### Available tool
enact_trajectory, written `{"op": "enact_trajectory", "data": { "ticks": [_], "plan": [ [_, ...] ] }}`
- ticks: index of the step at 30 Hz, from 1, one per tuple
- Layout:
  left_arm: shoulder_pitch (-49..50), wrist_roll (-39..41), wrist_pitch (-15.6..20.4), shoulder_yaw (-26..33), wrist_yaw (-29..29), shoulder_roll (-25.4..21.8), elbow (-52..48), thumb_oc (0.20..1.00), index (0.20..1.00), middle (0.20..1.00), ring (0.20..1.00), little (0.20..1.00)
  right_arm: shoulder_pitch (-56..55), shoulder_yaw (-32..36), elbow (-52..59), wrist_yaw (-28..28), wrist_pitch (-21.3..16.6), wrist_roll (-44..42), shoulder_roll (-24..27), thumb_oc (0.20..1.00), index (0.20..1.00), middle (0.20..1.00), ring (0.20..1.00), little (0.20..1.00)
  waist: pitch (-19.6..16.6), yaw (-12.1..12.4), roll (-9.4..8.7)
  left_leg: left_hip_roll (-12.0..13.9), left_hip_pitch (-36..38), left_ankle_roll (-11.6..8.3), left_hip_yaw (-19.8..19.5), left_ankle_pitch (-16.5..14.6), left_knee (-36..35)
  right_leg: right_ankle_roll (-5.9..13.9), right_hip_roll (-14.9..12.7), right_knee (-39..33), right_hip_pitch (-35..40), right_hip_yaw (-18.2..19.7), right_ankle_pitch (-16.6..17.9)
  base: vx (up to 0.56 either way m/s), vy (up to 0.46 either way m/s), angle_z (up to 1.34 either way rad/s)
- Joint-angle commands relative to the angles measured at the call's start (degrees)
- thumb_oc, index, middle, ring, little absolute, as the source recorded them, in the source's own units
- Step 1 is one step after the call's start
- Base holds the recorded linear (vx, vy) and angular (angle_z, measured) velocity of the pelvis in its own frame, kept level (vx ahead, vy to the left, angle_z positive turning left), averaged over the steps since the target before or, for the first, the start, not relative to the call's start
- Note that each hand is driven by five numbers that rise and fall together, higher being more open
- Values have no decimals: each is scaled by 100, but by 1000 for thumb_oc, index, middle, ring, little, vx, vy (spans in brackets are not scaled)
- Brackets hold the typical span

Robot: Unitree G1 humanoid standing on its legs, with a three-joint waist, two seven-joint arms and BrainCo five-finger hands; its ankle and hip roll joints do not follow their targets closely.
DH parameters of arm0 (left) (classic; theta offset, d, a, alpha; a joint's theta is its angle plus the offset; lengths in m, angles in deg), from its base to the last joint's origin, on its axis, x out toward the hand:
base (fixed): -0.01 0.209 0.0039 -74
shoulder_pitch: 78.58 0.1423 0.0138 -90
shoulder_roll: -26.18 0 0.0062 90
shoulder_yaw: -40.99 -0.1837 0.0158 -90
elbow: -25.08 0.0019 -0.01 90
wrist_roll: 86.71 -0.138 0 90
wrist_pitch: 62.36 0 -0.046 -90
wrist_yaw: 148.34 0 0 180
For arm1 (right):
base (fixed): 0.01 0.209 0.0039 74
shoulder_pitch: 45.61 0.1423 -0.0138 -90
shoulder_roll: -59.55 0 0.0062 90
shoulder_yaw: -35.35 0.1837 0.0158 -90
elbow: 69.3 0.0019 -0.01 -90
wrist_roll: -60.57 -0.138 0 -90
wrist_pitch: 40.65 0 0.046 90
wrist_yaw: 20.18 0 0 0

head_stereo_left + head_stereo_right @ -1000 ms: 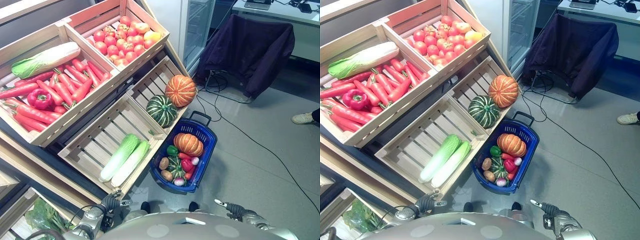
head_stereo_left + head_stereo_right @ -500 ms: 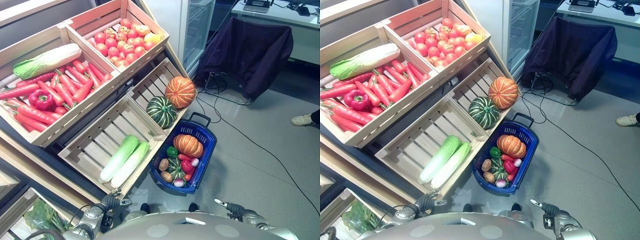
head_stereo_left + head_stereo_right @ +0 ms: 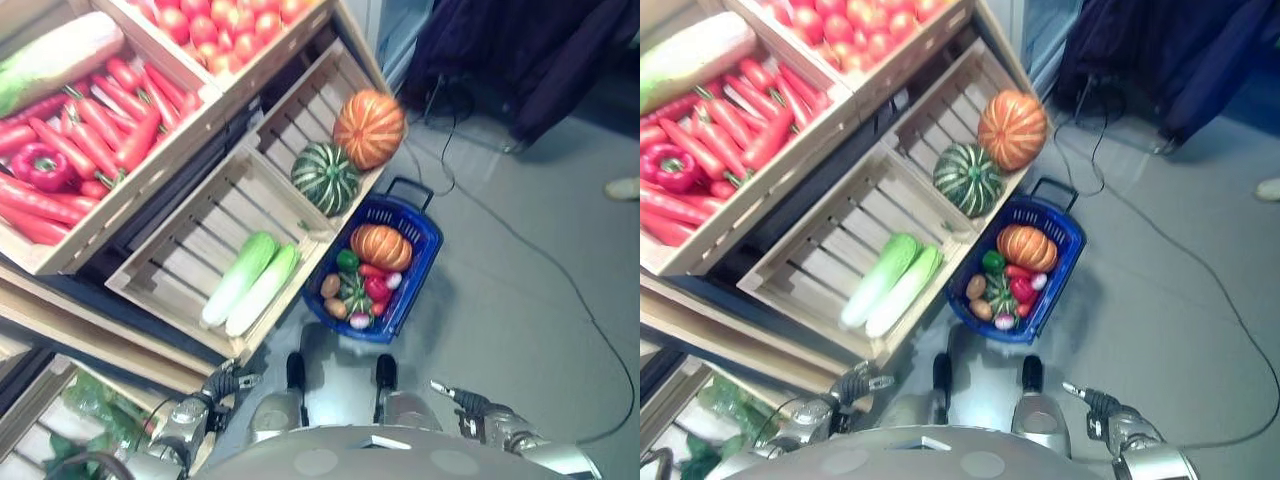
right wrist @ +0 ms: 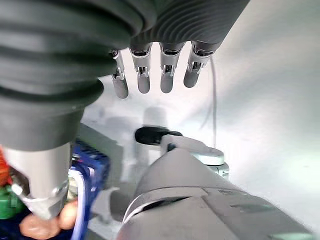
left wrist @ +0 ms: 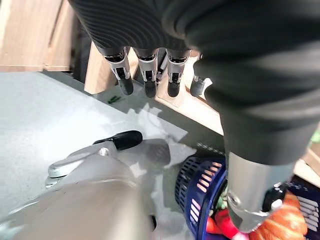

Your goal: Pick up fruits and vegetables into the basket

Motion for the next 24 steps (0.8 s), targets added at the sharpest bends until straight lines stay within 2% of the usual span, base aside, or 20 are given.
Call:
{"op": "enact_trajectory", "data": {
  "ticks": [1,7,13,16,20,24],
  "plan": [
    [-550,479,354,-97,-88,-77,-9,1000,1000,1000,1000,1000,416,-221,-6,-136,-72,-370,-34,1000,1000,1000,1000,1000,452,-32,-251,-258,-96,148,-134,-528,9,349,-252,31,-122,284,-186,-77,-3,4],
    [-775,760,419,-171,-73,-105,-281,1000,1000,1000,1000,1000,620,-264,132,-113,-116,-577,106,1000,1000,1000,1000,1000,726,-15,-211,-315,-270,158,-145,-461,9,328,-297,132,-319,270,-160,-59,18,1],
    [-1214,1246,691,-247,-229,-302,-715,1000,1000,1000,1000,1000,1073,-394,252,-122,-78,-790,222,1000,1000,1000,1000,1000,1194,3,-220,-340,-668,164,-89,-366,187,257,-263,558,-779,384,-253,-84,1,-5],
    [-1558,1569,947,-306,-367,-497,-1232,1000,1000,1000,1000,1000,1281,-466,311,-197,-94,-943,265,1000,1000,1000,1000,1000,1456,11,-253,-409,-1140,178,-111,-475,790,177,-199,1064,-1197,434,-375,-179,-27,2],
    [-1896,1580,1258,-393,-856,-769,-2099,1000,1000,1000,1000,1000,1298,-379,424,-317,-156,-1123,303,1000,1000,1000,1000,1000,1704,28,-266,-517,-1859,230,-200,-726,1859,103,-166,2079,-1853,468,-665,-119,-44,14],
    [-2072,1368,1490,-368,-1259,-914,-2637,1000,1000,1000,1000,1000,1399,-312,408,-322,-127,-1198,375,1000,1000,1000,1000,1000,1704,73,-274,-526,-2395,272,-217,-892,2425,77,-157,2677,-2404,493,-813,-41,-29,23]
  ]
}}
